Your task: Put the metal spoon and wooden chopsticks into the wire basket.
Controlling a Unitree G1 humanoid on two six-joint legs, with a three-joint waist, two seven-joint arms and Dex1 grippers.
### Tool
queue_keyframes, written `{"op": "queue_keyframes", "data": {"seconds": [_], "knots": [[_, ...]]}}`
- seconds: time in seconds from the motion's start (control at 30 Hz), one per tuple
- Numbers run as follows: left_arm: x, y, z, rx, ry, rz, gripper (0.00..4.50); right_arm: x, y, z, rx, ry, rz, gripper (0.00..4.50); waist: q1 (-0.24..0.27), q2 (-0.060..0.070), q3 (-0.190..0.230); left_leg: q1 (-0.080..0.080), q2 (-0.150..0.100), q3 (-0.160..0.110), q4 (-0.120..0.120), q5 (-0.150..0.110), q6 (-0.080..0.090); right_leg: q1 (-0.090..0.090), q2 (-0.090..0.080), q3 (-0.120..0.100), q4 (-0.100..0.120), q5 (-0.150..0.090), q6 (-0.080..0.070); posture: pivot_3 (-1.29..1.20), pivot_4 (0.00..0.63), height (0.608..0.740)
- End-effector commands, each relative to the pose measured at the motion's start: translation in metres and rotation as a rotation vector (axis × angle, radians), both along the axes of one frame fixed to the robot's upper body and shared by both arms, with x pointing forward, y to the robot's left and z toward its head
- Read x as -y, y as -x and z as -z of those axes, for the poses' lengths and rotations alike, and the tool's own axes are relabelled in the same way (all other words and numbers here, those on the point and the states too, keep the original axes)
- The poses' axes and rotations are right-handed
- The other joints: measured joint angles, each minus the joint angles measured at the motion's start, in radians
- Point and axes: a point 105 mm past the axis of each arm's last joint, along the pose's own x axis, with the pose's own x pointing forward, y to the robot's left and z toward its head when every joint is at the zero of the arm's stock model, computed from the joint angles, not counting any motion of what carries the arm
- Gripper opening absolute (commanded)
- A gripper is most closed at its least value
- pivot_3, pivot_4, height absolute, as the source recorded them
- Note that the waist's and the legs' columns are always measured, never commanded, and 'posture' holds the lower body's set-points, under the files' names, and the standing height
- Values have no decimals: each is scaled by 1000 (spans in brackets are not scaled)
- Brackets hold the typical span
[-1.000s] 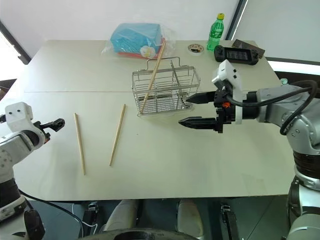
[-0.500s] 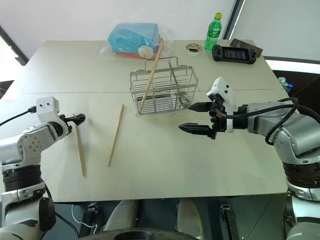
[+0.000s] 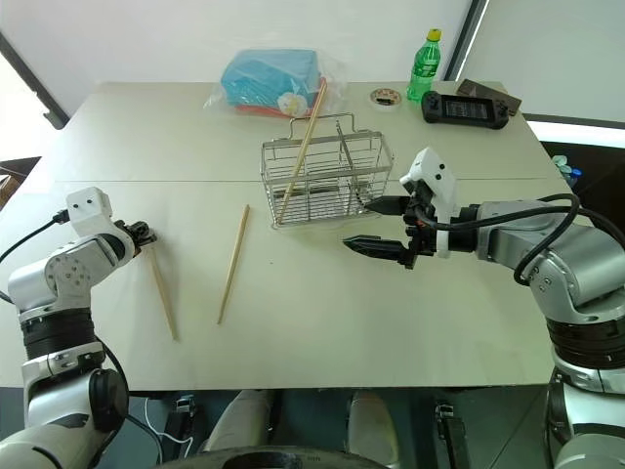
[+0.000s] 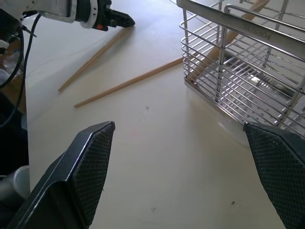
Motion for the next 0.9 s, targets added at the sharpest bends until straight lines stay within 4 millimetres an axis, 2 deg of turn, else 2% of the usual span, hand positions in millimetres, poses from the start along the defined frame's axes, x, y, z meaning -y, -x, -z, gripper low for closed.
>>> {"op": "queue_keyframes", "data": {"seconds": [0.03,0.23,0.3,0.37,0.43,0.47,0.57,0.63,0.7,0.8,0.9], "knots": [[11,11,32,-132,55,33,150,-2,4,-15,56,-23,-14,4500,2,0,0,0,0,0,0,0,0,0,0,0,0,0,0,0,150,713],[5,13,32,-133,61,4,150,-3,3,-16,55,-31,-12,4500,0,0,0,0,0,0,0,0,0,0,0,0,0,0,0,0,150,713],[-3,10,20,-83,51,-28,150,-2,3,-16,54,-33,-9,4500,-1,0,0,0,0,0,0,0,0,0,0,0,0,0,0,0,150,713],[-17,5,-1,11,28,-83,150,-1,3,-15,52,-32,-6,4500,-1,0,0,0,0,0,0,0,0,0,0,0,0,0,0,0,150,713],[-35,0,-41,169,-34,-142,150,0,3,-13,45,-28,-1,4500,-3,-2,1,0,1,0,0,0,0,-1,0,0,0,0,0,0,150,713],[-42,-3,-69,277,-81,-148,150,0,3,-11,44,-22,2,4500,-5,-5,2,0,1,0,0,0,0,-2,0,0,0,0,0,0,150,713],[-42,-3,-156,601,-205,-101,150,1,3,-10,41,-23,12,4500,-5,-13,4,-3,2,-1,0,0,-1,-5,2,-1,1,0,0,0,150,713],[-23,3,-221,831,-244,-19,150,0,3,-9,36,-35,19,4500,0,-15,5,-4,2,0,0,0,-1,-5,2,-1,0,0,0,0,150,713],[1,10,-271,1010,-248,71,150,-1,4,-8,34,-37,19,4500,6,-16,5,-5,2,-1,0,0,-1,-4,1,-1,-2,0,0,0,150,713],[37,16,-317,1177,-241,215,150,-3,4,-5,33,-39,23,4500,5,-14,5,-4,1,0,0,0,0,-2,1,-2,-3,1,1,0,150,713],[74,14,-344,1277,-188,334,150,-7,5,-4,34,-50,26,4500,3,-12,5,-2,1,0,0,0,0,-1,0,-2,-2,1,2,0,150,713]]}}
